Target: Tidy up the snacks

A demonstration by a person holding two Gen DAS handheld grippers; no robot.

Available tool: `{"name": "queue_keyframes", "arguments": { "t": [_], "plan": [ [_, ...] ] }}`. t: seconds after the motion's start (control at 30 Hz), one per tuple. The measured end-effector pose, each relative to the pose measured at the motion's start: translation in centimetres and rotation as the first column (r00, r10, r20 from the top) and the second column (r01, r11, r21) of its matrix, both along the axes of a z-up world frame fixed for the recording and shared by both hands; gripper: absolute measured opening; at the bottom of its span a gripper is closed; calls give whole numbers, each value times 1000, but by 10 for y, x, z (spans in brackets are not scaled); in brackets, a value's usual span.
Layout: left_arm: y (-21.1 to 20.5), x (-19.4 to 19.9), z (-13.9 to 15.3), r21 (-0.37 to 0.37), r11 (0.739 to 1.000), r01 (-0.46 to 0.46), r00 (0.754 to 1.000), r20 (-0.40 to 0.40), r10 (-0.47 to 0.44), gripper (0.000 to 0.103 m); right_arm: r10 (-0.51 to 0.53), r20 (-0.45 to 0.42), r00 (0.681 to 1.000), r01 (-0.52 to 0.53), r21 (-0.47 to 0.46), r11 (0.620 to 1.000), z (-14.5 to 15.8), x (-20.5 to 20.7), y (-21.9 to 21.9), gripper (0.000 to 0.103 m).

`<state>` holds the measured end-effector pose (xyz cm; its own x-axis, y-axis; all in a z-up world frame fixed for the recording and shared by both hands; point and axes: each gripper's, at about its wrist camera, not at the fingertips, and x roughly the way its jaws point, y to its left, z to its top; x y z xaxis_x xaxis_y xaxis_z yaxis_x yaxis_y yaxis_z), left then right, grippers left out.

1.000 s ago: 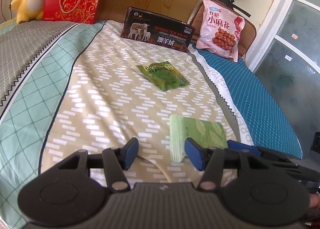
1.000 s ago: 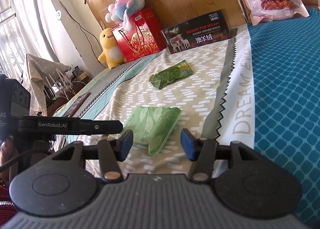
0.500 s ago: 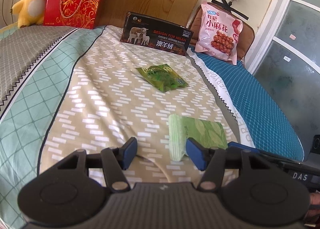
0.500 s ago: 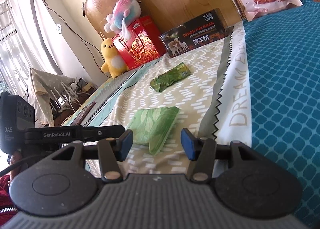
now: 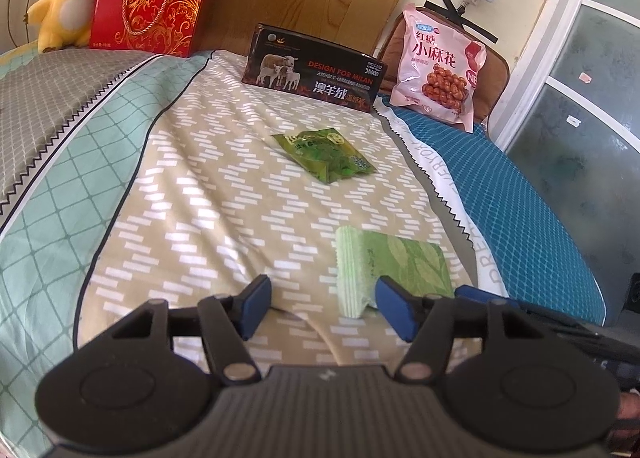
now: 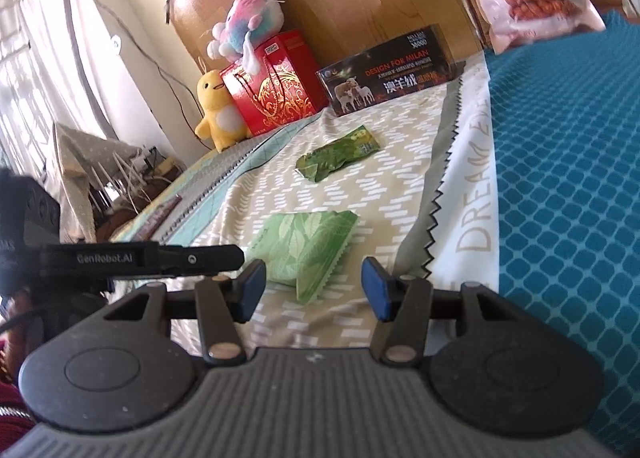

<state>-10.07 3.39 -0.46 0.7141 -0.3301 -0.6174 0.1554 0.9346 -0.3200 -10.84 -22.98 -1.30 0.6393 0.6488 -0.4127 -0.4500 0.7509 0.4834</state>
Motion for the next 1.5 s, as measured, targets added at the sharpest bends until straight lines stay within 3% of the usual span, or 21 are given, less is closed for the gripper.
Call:
{"name": "queue_keyframes", "arguments": {
  "t": [0.27, 0.43, 0.53, 0.63, 0.73, 0.83, 1.1, 1.27, 1.37, 1.5],
  "plan": [
    [-2, 2, -2, -11, 1000, 15, 1000, 20, -15, 70, 18, 113, 993, 2, -173, 985, 2, -8, 21, 56],
    [-7, 6, -3, -5, 999, 43, 999, 33, -43, 81, 21, 141, 990, 9, -208, 978, 1, -5, 25, 56],
    [-11, 10, -3, 21, 998, 51, 998, 43, -52, 79, 21, 158, 987, 16, -230, 973, 1, -4, 29, 54],
    [-11, 19, -1, 37, 998, 50, 998, 46, -52, 62, 17, 176, 984, 29, -254, 967, 2, 0, 33, 44],
    [-6, 35, 0, 2, 998, 64, 997, 33, -64, 55, 9, 190, 982, 40, -257, 966, 1, 6, 35, 42],
    [-8, 48, 0, -20, 998, 63, 997, 37, -62, 55, 5, 204, 979, 48, -255, 966, 0, 11, 36, 42],
    [-22, 42, -9, 42, 996, 83, 986, 142, -88, 70, -7, 248, 969, 64, -227, 972, -5, 11, 37, 46],
    [-7, 35, -1, -17, 996, 87, 983, 162, -83, 68, -31, 255, 967, 87, -212, 973, -6, 8, 35, 47],
    [6, 28, 18, 21, 1000, 18, 967, 254, -22, 69, -52, 252, 966, 106, -204, 973, -6, 8, 32, 47],
    [26, 44, 23, 58, 994, -92, 969, 234, 76, 69, -55, 252, 966, 108, -203, 973, -6, 8, 32, 48]
  ]
}}
